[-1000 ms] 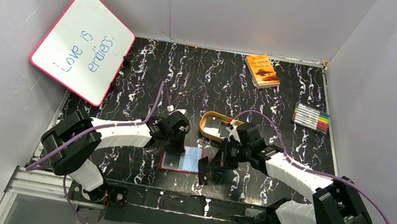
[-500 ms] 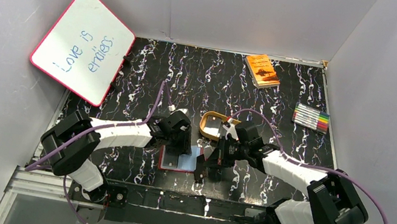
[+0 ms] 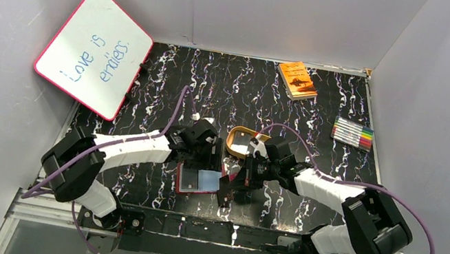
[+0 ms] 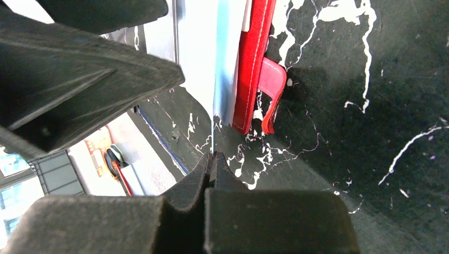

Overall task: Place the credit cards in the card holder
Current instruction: Turn over the card slot in the card holder.

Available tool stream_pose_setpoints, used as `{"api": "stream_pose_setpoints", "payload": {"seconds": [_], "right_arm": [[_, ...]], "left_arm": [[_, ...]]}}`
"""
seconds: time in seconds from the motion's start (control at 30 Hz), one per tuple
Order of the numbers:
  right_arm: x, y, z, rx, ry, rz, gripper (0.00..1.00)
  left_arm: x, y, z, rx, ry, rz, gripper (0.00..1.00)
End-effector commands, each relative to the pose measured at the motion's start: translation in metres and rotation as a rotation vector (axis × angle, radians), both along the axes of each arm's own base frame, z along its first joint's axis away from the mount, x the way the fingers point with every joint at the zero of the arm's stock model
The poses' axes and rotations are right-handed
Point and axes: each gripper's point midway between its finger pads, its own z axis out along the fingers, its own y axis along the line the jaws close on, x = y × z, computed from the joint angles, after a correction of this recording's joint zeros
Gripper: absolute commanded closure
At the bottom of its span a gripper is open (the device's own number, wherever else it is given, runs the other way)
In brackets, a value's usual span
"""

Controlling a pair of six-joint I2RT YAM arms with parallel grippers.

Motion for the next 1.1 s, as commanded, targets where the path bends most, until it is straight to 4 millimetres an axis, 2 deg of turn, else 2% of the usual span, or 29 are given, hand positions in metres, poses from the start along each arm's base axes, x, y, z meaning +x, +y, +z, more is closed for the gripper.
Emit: {"api": "stream_pose_setpoints", "payload": {"seconds": [0.0,0.07,0.13,0.23,0.4,0.47,0.6,0.7,1.07], "right_arm": [[0.01,0.016,0.016,0.069,-0.042,0.031,1.0],[0.011,0.018,0.015,0.072,-0.039,0.035,1.0],[0.011,0.02,0.014,0.076,-0.035,0.038,1.0],[0.011,0.024,0.016,0.084,-0.034,0.045,1.0],[0.012,0.037,0.026,0.11,-0.051,0.07,1.0],[0.012,0.043,0.031,0.119,-0.062,0.083,1.0],[0.014,0.051,0.027,0.102,-0.051,0.098,1.0],[0.014,0.058,0.022,0.093,-0.044,0.113,1.0],[0.009,0.085,0.011,0.074,-0.024,0.162,1.0]], "left_arm": [[0.004,-0.003,0.029,-0.032,-0.046,-0.016,0.27],[0.003,-0.003,0.034,-0.038,-0.047,-0.016,0.21],[0.003,-0.002,0.043,-0.046,-0.057,-0.012,0.19],[0.002,0.01,0.054,-0.04,-0.084,0.025,0.19],[-0.007,0.06,0.053,0.021,-0.139,0.186,0.24],[-0.013,0.08,0.045,0.053,-0.138,0.243,0.28],[-0.026,0.103,0.03,0.056,-0.125,0.313,0.31],[-0.031,0.109,0.027,0.039,-0.126,0.331,0.32],[-0.027,0.107,0.037,0.007,-0.162,0.329,0.3]]}}
